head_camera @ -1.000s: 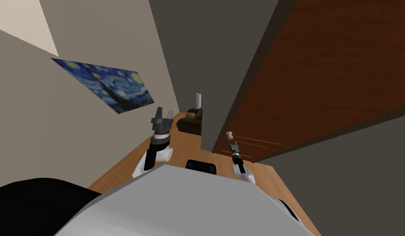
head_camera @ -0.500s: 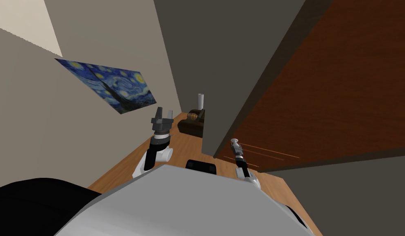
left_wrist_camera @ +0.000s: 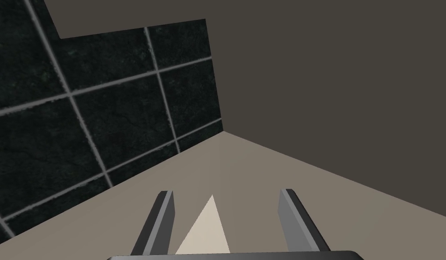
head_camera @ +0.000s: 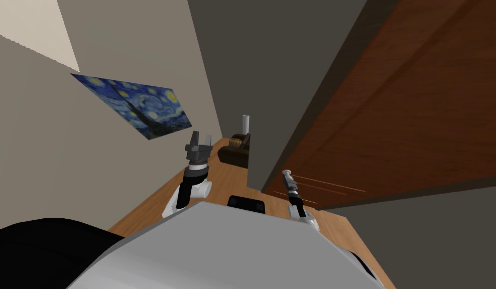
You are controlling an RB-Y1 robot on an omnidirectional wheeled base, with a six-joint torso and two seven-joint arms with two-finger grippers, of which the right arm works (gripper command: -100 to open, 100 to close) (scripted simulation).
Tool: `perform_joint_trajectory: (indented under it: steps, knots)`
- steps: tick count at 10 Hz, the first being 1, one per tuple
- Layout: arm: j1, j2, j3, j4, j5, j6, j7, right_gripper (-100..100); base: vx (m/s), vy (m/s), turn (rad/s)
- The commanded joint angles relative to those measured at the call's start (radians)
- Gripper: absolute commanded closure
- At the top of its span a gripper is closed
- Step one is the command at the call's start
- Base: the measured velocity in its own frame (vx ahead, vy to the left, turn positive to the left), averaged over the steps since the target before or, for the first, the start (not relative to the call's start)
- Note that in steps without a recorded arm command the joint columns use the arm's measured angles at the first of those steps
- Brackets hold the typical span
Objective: Pull the door open
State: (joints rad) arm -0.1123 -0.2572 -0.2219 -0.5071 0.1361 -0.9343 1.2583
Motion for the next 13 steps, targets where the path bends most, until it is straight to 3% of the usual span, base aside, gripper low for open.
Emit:
perform_joint_trajectory:
  steps: [1, 13]
  knots:
    - [0.0, 0.001, 0.0, -0.001, 0.0, -0.002, -0.001, 100, 0.0, 0.0, 0.0]
    - [0.003, -0.004, 0.027, -0.008, -0.058, 0.007, -0.297, 100, -0.024, -0.011, 0.032]
